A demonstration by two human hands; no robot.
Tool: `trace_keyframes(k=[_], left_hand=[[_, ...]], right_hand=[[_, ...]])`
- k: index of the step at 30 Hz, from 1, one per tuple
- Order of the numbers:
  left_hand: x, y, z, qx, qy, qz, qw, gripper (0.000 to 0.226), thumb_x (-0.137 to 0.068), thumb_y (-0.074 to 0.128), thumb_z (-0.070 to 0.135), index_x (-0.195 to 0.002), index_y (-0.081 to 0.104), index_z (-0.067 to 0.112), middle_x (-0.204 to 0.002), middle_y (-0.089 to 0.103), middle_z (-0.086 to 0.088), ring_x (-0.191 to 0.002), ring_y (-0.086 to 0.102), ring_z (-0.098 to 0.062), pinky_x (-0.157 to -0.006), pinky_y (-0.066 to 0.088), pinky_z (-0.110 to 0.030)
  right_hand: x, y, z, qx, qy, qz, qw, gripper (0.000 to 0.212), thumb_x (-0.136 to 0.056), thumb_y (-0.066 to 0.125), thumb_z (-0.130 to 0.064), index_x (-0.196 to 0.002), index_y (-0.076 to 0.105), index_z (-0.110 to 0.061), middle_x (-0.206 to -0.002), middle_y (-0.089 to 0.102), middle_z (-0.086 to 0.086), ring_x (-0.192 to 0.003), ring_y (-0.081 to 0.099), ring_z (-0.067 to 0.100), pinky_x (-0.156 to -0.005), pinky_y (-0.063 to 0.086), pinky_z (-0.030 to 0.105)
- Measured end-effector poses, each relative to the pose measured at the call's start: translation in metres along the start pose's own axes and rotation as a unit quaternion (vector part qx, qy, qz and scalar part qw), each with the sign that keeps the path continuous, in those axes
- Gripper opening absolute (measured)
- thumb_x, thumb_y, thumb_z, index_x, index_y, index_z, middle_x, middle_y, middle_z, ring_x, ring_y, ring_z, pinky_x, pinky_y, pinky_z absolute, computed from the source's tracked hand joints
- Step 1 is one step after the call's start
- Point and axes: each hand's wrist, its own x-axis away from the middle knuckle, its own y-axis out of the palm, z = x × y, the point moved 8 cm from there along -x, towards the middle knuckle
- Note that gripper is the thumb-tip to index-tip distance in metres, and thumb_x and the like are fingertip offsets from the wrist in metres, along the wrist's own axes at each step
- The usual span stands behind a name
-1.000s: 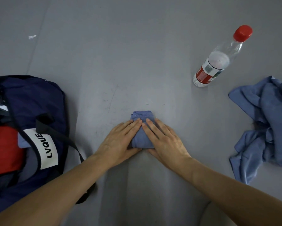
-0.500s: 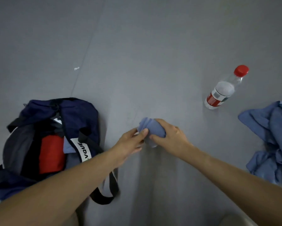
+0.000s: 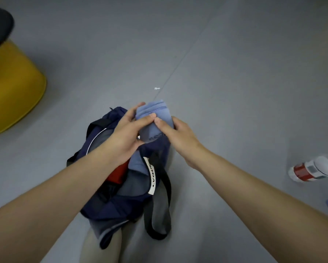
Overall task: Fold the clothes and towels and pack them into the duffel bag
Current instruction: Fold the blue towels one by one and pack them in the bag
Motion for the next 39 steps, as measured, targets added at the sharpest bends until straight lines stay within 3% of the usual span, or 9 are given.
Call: trace_keyframes(k=[4, 8, 13, 16, 20, 26, 31, 34, 39], left_hand=[[-0.002, -0.063, -0.007, -0.129, 0.077, 0.059, 0.987, 0.051, -0.088, 0.074, 0.007, -0.134, 0.057, 0.023, -0.125, 0.069, 0.003, -0.112, 0.068, -0.012, -0.089, 0.056, -0.026], [-0.002, -0.101, -0.045, -0.267, 0.079, 0.078, 0.957, 0.052, -0.086, 0.075, 0.007, -0.133, 0.058, 0.025, -0.123, 0.065, 0.014, -0.109, 0.062, 0.003, -0.090, 0.050, -0.015], [0.009, -0.133, -0.102, -0.438, 0.004, 0.050, 0.898, 0.058, -0.085, 0.077, 0.018, -0.136, 0.055, 0.033, -0.128, 0.059, 0.006, -0.120, 0.056, -0.012, -0.106, 0.046, -0.033], [0.016, -0.138, -0.125, -0.547, -0.027, 0.005, 0.837, 0.058, -0.085, 0.075, 0.027, -0.136, 0.051, 0.041, -0.119, 0.056, 0.008, -0.114, 0.056, -0.013, -0.096, 0.045, -0.027], [0.017, -0.126, -0.166, -0.591, -0.103, -0.078, 0.796, 0.063, -0.086, 0.073, 0.032, -0.143, 0.045, 0.042, -0.133, 0.053, 0.005, -0.122, 0.052, -0.014, -0.091, 0.038, -0.019], [-0.004, -0.117, -0.185, -0.408, -0.166, -0.080, 0.894, 0.067, -0.082, 0.082, 0.024, -0.141, 0.050, 0.030, -0.127, 0.058, 0.013, -0.098, 0.052, 0.012, -0.071, 0.043, -0.001], [-0.006, -0.117, -0.200, -0.370, -0.196, -0.054, 0.907, 0.075, -0.080, 0.084, 0.027, -0.143, 0.045, 0.019, -0.133, 0.059, 0.004, -0.116, 0.058, -0.009, -0.099, 0.050, -0.024], [-0.006, -0.117, -0.198, -0.480, -0.162, -0.011, 0.862, 0.071, -0.078, 0.083, 0.041, -0.134, 0.051, 0.012, -0.124, 0.064, -0.004, -0.113, 0.061, -0.018, -0.098, 0.051, -0.036], [0.006, -0.117, -0.183, -0.666, -0.072, 0.067, 0.740, 0.073, -0.074, 0.068, 0.074, -0.118, 0.057, 0.018, -0.108, 0.069, -0.003, -0.103, 0.065, -0.022, -0.075, 0.047, -0.030]], right_hand=[[-0.010, 0.051, 0.046, 0.146, -0.006, -0.011, 0.989, 0.051, -0.089, 0.057, -0.063, -0.116, 0.066, -0.020, -0.122, 0.064, -0.002, -0.114, 0.060, 0.017, -0.101, 0.048, 0.043], [0.014, 0.076, 0.112, 0.402, -0.020, -0.047, 0.914, 0.067, -0.096, 0.052, -0.052, -0.155, 0.024, -0.037, -0.166, 0.002, 0.006, -0.149, 0.019, 0.028, -0.117, 0.031, 0.043], [0.041, 0.088, 0.163, 0.540, -0.018, -0.068, 0.838, 0.093, -0.092, 0.053, -0.012, -0.155, -0.009, -0.043, -0.164, -0.013, 0.017, -0.131, 0.044, 0.033, -0.094, 0.049, 0.038], [0.042, 0.085, 0.161, 0.552, -0.013, -0.051, 0.832, 0.109, -0.087, 0.056, -0.005, -0.148, -0.023, -0.050, -0.163, -0.013, 0.019, -0.114, 0.057, 0.032, -0.074, 0.051, 0.033], [0.042, 0.077, 0.157, 0.521, 0.016, -0.050, 0.852, 0.103, -0.087, 0.053, -0.006, -0.153, -0.018, -0.042, -0.163, -0.023, 0.006, -0.134, 0.041, 0.029, -0.084, 0.050, 0.034], [0.047, 0.084, 0.148, 0.499, -0.012, -0.057, 0.865, 0.109, -0.083, 0.057, 0.000, -0.155, -0.020, -0.029, -0.163, -0.024, -0.012, -0.115, 0.053, 0.011, -0.068, 0.044, 0.016], [0.051, 0.077, 0.155, 0.510, 0.005, -0.053, 0.859, 0.103, -0.085, 0.054, -0.005, -0.156, -0.018, -0.028, -0.162, -0.027, -0.012, -0.076, 0.055, 0.008, -0.060, 0.045, 0.017], [0.054, 0.073, 0.160, 0.515, 0.010, -0.048, 0.856, 0.096, -0.089, 0.051, -0.012, -0.157, -0.015, -0.027, -0.161, -0.030, -0.012, -0.073, 0.057, 0.009, -0.060, 0.049, 0.019], [0.054, 0.071, 0.161, 0.522, 0.012, -0.031, 0.852, 0.099, -0.088, 0.054, -0.010, -0.156, -0.016, -0.028, -0.161, -0.030, -0.012, -0.067, 0.051, 0.010, -0.058, 0.044, 0.019]])
